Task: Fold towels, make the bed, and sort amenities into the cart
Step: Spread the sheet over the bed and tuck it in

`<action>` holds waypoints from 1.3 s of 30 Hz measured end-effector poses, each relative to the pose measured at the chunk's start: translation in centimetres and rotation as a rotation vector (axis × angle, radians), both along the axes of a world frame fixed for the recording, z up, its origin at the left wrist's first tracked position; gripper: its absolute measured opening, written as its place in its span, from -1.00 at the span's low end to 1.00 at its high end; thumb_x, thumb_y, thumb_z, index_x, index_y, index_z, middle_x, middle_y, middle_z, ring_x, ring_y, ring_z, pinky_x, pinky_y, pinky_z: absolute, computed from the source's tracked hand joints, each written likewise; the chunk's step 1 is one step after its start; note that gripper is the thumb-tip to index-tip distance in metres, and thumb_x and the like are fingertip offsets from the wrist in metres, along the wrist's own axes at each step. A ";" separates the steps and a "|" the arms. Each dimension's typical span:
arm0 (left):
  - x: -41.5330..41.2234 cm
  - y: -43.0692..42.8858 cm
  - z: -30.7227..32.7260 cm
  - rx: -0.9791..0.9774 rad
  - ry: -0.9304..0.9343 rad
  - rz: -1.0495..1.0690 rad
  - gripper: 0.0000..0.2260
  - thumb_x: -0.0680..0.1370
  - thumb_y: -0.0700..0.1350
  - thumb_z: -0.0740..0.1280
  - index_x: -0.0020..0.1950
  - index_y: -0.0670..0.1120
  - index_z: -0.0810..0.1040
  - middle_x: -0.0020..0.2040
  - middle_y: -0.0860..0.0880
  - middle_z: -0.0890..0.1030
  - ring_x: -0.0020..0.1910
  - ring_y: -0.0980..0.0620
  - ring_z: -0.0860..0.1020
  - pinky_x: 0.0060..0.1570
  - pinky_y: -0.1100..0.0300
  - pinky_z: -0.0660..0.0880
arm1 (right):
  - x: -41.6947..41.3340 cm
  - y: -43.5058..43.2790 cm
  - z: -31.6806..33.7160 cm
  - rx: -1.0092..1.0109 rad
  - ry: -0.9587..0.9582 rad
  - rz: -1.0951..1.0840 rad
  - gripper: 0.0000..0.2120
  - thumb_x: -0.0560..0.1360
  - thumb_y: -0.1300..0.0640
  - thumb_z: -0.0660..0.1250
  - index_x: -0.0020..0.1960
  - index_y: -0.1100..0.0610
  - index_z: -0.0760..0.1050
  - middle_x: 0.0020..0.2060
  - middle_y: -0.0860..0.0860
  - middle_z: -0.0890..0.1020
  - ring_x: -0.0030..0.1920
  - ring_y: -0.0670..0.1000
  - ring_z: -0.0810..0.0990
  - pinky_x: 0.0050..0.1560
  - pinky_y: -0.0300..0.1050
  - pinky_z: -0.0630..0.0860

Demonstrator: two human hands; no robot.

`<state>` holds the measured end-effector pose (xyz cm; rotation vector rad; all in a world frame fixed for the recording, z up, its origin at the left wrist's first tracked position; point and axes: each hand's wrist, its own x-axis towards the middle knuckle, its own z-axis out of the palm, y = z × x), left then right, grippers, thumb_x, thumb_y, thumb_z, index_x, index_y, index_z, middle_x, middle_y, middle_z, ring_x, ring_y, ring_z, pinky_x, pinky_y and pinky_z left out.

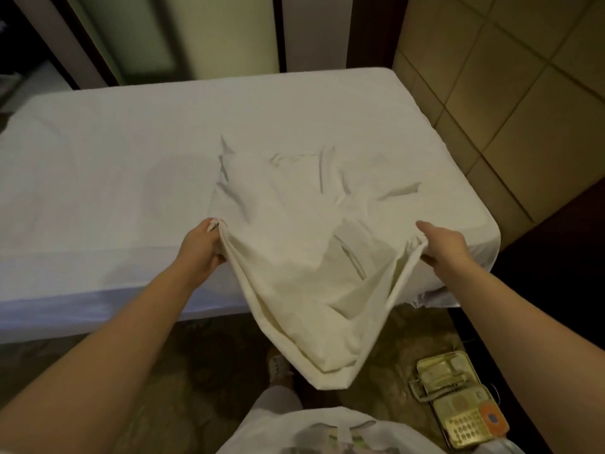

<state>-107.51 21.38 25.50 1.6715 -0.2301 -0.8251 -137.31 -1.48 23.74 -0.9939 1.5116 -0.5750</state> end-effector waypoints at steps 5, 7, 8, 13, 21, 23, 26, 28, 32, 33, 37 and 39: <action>5.4 -7.5 -0.1 -0.271 0.348 0.219 -0.71 0.55 -0.43 0.13 -0.30 -0.15 0.41 -0.49 0.01 0.51 -0.47 0.10 0.52 -0.42 0.27 0.53 | 7.7 -5.1 -0.4 0.182 -0.405 -0.215 -0.66 0.48 0.16 0.40 0.19 0.24 0.45 0.06 0.17 0.59 -0.01 0.15 0.61 0.09 0.08 0.56; 8.2 -11.1 0.4 -0.282 0.331 0.158 -0.71 0.57 -0.40 0.16 -0.30 -0.12 0.38 -0.54 0.05 0.50 -0.54 0.15 0.50 -0.45 0.30 0.50 | 11.8 -7.5 -0.2 0.188 -0.389 -0.228 -0.67 0.48 0.16 0.40 0.20 0.22 0.45 0.06 0.16 0.60 0.00 0.15 0.61 0.10 0.11 0.56; 9.9 -13.1 0.6 -0.275 0.309 0.115 -0.72 0.58 -0.37 0.17 -0.29 -0.12 0.38 -0.52 0.06 0.51 -0.51 0.15 0.52 -0.44 0.29 0.51 | 13.9 -8.9 -0.2 0.181 -0.377 -0.239 -0.67 0.48 0.16 0.40 0.20 0.22 0.46 0.05 0.16 0.60 0.00 0.15 0.61 0.10 0.12 0.56; 19.7 -22.2 0.8 -0.115 0.175 0.041 -0.87 0.60 -0.28 0.22 -0.10 -0.20 0.52 -0.25 -0.07 0.49 -0.14 -0.04 0.50 0.00 0.12 0.51 | 23.5 -16.1 1.2 0.135 -0.345 -0.268 -0.66 0.47 0.14 0.42 0.19 0.20 0.46 0.04 0.13 0.59 -0.01 0.14 0.60 0.06 0.10 0.58; 31.6 -35.5 4.6 -0.073 0.071 0.083 -0.73 0.60 -0.33 0.16 -0.30 -0.16 0.39 -0.31 -0.08 0.44 -0.31 0.02 0.43 -0.24 0.20 0.44 | 33.6 -28.2 4.5 0.026 -0.377 -0.319 -0.76 0.48 0.11 0.40 0.09 0.14 0.44 -0.14 0.07 0.56 -0.18 0.05 0.56 -0.03 0.02 0.59; 33.8 -39.4 7.1 -0.150 0.028 0.117 -0.78 0.60 -0.32 0.16 -0.22 -0.19 0.45 -0.24 -0.12 0.49 -0.25 0.02 0.48 -0.17 0.19 0.49 | 36.3 -32.4 6.9 -0.051 -0.400 -0.312 -0.74 0.48 0.10 0.40 0.11 0.14 0.47 -0.12 0.07 0.58 -0.15 0.06 0.58 -0.05 0.02 0.61; 37.3 -44.5 11.1 -0.253 0.006 0.191 -0.86 0.60 -0.29 0.19 -0.09 -0.16 0.52 -0.17 -0.13 0.54 -0.19 0.05 0.53 -0.17 0.21 0.54 | 40.3 -38.2 11.6 -0.156 -0.440 -0.267 -0.77 0.49 0.07 0.40 0.08 0.13 0.49 -0.12 0.07 0.60 -0.12 0.05 0.60 -0.03 0.01 0.62; 39.7 -47.3 13.8 -0.299 0.003 0.251 -0.83 0.58 -0.28 0.22 -0.19 -0.12 0.48 -0.23 -0.08 0.51 -0.26 0.05 0.51 -0.19 0.19 0.52 | 42.5 -41.3 14.8 -0.206 -0.469 -0.229 -0.79 0.49 0.06 0.40 0.07 0.11 0.50 -0.13 0.06 0.60 -0.08 0.06 0.61 0.02 0.03 0.61; 44.6 -51.9 21.2 -0.571 -0.038 0.319 -0.74 0.56 -0.36 0.19 -0.30 -0.11 0.40 -0.38 -0.05 0.50 -0.37 0.07 0.51 -0.28 0.20 0.52 | 45.1 -47.1 22.5 -0.342 -0.573 -0.245 -0.83 0.51 0.08 0.38 0.05 0.12 0.51 -0.18 0.04 0.58 -0.12 0.04 0.59 0.04 0.04 0.60; 45.7 -52.7 23.7 -0.638 -0.076 0.305 -0.72 0.56 -0.37 0.17 -0.31 -0.11 0.38 -0.45 -0.02 0.49 -0.43 0.08 0.51 -0.30 0.19 0.52 | 45.5 -48.3 25.1 -0.389 -0.593 -0.245 -0.87 0.50 0.08 0.38 0.00 0.10 0.50 -0.17 0.04 0.58 -0.10 0.04 0.60 0.06 0.06 0.59; 48.3 -54.4 33.6 -0.828 -0.251 0.244 -0.68 0.55 -0.42 0.10 -0.32 -0.09 0.33 -0.55 0.04 0.47 -0.51 0.13 0.48 -0.36 0.23 0.50 | 46.6 -51.5 34.6 -0.585 -0.617 -0.179 -0.85 0.48 0.02 0.39 -0.05 0.09 0.52 -0.10 0.06 0.63 -0.03 0.04 0.62 0.09 0.09 0.58; 49.1 -54.9 36.5 -0.865 -0.259 0.237 -0.69 0.55 -0.40 0.10 -0.31 -0.09 0.34 -0.48 0.00 0.48 -0.46 0.09 0.50 -0.30 0.18 0.53 | 47.0 -51.7 37.3 -0.656 -0.625 -0.150 -0.85 0.49 0.00 0.38 -0.08 0.08 0.52 -0.09 0.06 0.64 -0.03 0.03 0.62 0.08 0.05 0.59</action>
